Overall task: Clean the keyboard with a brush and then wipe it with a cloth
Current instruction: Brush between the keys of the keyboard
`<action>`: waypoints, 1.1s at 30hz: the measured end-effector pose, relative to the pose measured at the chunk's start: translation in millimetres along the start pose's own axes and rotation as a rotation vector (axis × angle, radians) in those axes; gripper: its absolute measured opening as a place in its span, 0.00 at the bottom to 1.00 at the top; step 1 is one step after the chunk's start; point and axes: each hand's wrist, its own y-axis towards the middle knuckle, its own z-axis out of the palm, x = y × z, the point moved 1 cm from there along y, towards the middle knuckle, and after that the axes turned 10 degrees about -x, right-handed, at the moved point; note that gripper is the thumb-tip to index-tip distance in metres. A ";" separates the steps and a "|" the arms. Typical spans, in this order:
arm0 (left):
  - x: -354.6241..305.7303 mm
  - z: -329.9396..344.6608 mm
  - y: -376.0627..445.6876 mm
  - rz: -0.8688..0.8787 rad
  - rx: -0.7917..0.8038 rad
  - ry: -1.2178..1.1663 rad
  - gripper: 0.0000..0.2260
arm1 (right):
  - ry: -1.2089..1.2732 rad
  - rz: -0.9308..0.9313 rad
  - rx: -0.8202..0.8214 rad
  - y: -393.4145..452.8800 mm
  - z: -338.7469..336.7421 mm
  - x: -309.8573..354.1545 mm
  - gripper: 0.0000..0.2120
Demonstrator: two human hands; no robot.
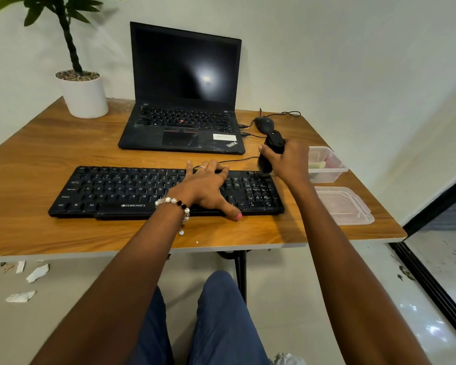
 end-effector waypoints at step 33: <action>3.4 5.3 1.0 0.007 -0.013 0.019 0.60 | 0.118 0.187 0.209 23.4 -17.4 2.9 0.10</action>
